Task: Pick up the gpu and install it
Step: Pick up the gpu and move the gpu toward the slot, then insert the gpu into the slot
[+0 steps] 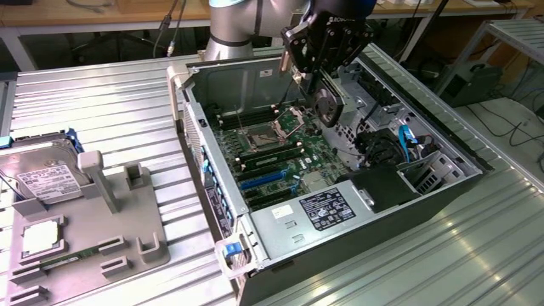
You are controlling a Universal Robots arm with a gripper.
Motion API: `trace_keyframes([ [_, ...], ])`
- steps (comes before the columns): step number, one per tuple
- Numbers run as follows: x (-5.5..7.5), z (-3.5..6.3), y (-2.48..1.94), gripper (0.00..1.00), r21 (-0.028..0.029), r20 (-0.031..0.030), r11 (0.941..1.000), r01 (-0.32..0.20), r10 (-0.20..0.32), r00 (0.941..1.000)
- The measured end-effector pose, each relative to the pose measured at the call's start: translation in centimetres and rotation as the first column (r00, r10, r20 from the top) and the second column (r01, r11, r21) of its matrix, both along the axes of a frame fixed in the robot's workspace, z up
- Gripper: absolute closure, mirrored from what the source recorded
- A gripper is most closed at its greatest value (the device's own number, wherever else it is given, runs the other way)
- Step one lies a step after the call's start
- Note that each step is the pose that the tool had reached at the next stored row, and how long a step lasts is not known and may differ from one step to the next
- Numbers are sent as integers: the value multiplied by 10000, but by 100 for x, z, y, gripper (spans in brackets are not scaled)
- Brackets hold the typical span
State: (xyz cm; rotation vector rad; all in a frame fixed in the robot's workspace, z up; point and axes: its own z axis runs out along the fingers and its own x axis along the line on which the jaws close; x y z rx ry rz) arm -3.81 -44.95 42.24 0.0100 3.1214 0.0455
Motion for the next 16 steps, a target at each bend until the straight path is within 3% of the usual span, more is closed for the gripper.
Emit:
trace_keyframes([
  [9,0,0,0,72,0,0,10000,-66,66,10000],
  [13,0,0,0,72,0,0,9950,-996,996,9950],
  [16,0,0,0,72,0,0,9870,-1609,1609,9870],
])
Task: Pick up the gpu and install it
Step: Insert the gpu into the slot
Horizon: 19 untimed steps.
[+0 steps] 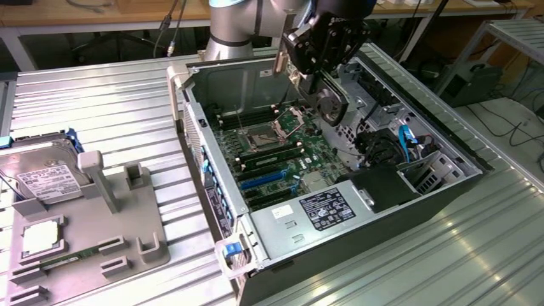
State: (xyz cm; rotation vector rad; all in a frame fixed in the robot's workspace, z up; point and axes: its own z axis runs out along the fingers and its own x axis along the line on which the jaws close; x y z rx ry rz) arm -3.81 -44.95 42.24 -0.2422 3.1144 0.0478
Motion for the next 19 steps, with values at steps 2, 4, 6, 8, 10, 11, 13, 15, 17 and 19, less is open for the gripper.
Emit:
trace_keyframes([
  [2,0,-1,0,72,1,1,9992,-396,396,9992],
  [4,0,0,0,72,0,1,9967,-817,817,9967],
  [6,0,0,0,72,1,0,9927,-1202,1202,9927],
  [8,0,0,0,72,1,0,9864,-1642,1642,9864],
  [10,0,0,0,72,0,0,9770,-2134,2134,9770],
  [11,0,0,0,72,0,0,9717,-2361,2361,9717],
  [13,0,0,0,72,-1,0,9587,-2845,2845,9587],
  [15,0,-1,0,72,0,0,9481,-3180,3180,9481],
  [17,0,-1,0,72,0,0,9296,-3686,3686,9296],
  [19,0,-1,0,72,0,0,9065,-4221,4221,9065],
])
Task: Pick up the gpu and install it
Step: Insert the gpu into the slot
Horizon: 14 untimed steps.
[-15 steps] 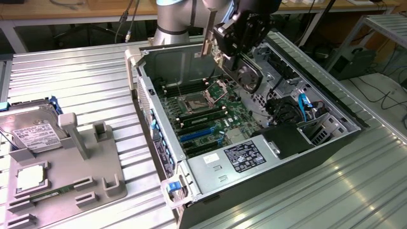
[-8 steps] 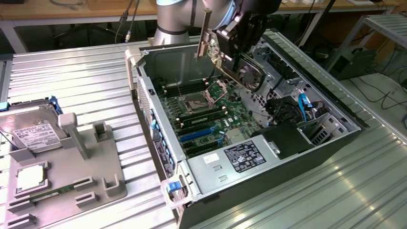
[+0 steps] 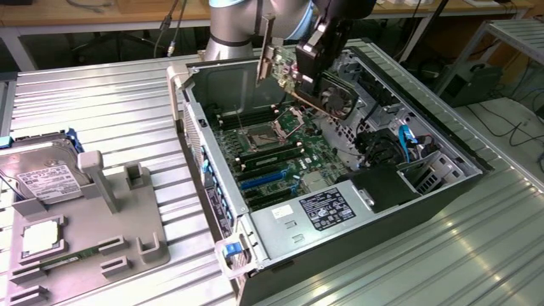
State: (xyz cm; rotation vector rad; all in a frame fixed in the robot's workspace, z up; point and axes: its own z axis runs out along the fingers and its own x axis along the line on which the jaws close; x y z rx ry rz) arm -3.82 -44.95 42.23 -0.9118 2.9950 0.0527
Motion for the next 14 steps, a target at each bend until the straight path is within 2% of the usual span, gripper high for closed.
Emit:
trace_keyframes([
  [2,0,0,0,72,0,0,9992,-412,412,9992],
  [3,0,-1,0,72,0,0,9967,-809,809,9967],
  [5,0,-2,0,72,1,0,9883,-1528,1528,9883],
  [9,0,-2,0,72,0,0,9740,-2266,2266,9740],
  [14,0,-3,0,72,0,0,9487,-3162,3162,9487],
])
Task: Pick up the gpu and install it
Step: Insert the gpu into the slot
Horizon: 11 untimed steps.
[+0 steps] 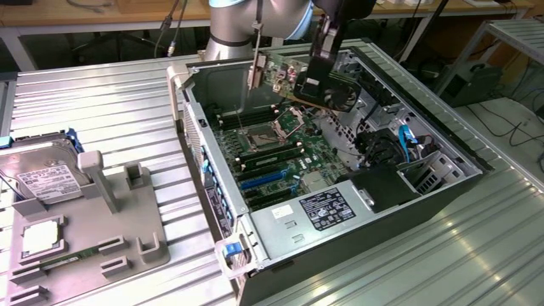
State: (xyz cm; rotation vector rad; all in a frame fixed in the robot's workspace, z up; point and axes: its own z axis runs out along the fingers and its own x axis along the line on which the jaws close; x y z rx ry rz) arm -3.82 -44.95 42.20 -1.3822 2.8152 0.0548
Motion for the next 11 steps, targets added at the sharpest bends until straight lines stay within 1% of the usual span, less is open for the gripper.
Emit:
trace_keyframes([
  [3,0,-1,0,72,1,0,9985,-544,544,9985],
  [5,0,-1,0,72,0,0,9957,-922,922,9957],
  [6,0,-1,0,72,0,0,9929,-1193,1193,9929],
  [8,0,-2,0,72,0,0,9881,-1538,1538,9881],
  [11,0,-3,0,72,0,0,9781,-2079,2079,9781],
])
